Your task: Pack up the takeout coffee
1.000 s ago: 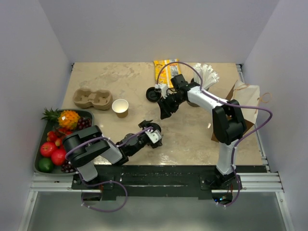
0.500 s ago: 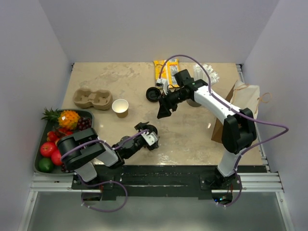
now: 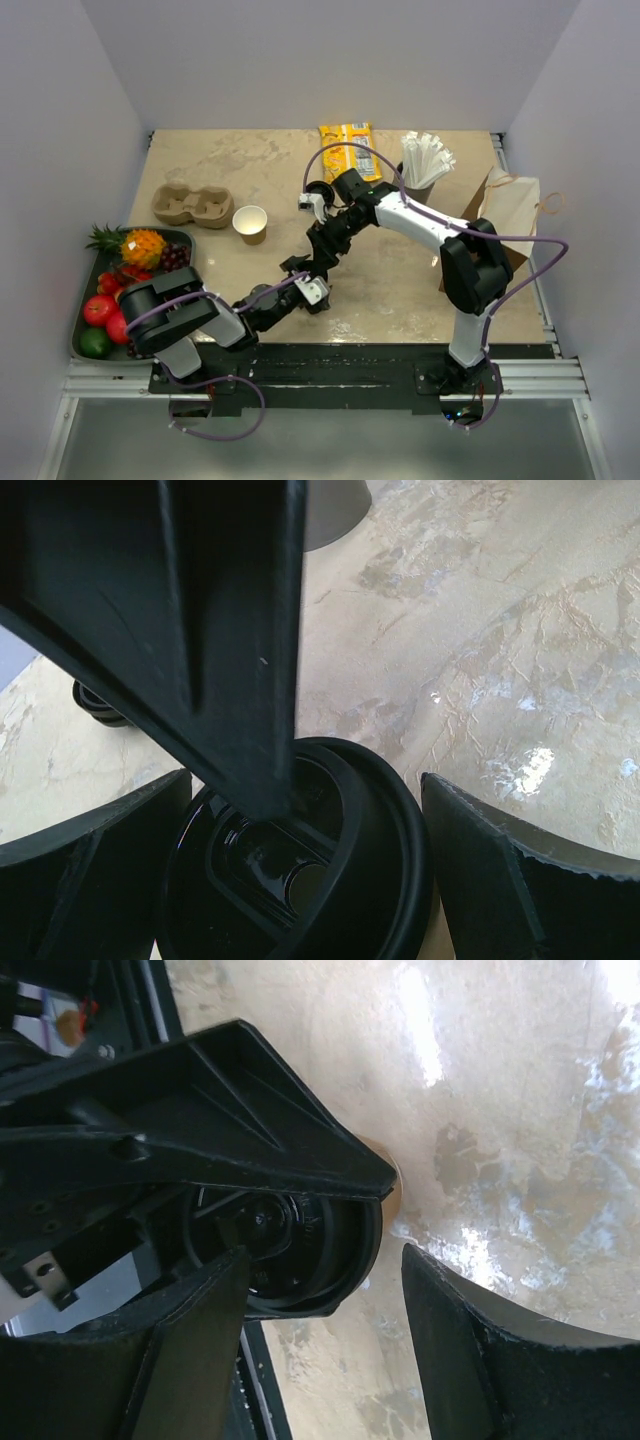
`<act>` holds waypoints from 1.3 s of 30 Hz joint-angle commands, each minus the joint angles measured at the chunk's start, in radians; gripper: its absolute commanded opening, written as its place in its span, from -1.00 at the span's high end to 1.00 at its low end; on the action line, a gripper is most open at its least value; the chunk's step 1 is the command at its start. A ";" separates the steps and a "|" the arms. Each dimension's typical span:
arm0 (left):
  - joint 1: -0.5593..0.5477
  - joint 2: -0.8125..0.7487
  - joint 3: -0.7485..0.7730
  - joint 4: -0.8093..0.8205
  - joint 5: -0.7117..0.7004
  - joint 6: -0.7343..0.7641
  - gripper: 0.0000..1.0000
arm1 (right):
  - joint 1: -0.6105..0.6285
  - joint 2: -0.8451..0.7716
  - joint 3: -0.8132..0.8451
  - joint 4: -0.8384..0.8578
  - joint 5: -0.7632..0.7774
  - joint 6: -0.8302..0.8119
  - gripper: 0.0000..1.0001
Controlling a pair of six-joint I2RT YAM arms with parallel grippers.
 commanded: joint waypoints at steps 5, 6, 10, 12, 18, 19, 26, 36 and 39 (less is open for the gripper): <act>-0.010 -0.032 -0.045 0.570 -0.033 -0.004 -0.99 | 0.065 -0.006 -0.066 0.001 0.287 0.049 -0.31; -0.010 -0.037 -0.047 0.570 -0.051 0.002 -0.99 | 0.068 -0.001 -0.075 0.001 0.303 0.054 -0.32; -0.010 -0.103 -0.088 0.568 -0.048 -0.039 -0.99 | 0.070 0.023 -0.077 0.009 0.361 0.069 -0.32; -0.010 -0.161 -0.134 0.564 -0.024 -0.097 -0.99 | 0.071 0.038 -0.070 0.012 0.389 0.071 -0.33; -0.011 -0.494 -0.123 0.101 0.010 -0.256 -0.99 | 0.071 0.051 -0.046 0.020 0.401 0.069 -0.34; -0.010 -0.540 -0.113 -0.045 0.011 -0.272 -0.99 | 0.070 0.052 -0.043 0.020 0.388 0.066 -0.34; -0.008 -0.894 0.019 -0.612 0.008 -0.298 -0.99 | 0.070 0.028 0.009 0.040 0.311 0.066 -0.34; -0.005 -1.008 0.188 -1.119 0.099 -0.102 -0.99 | 0.009 -0.055 0.137 0.021 0.144 0.095 -0.46; -0.005 -0.958 0.257 -1.183 0.183 -0.042 -0.99 | -0.037 -0.078 0.154 0.017 0.116 0.109 -0.46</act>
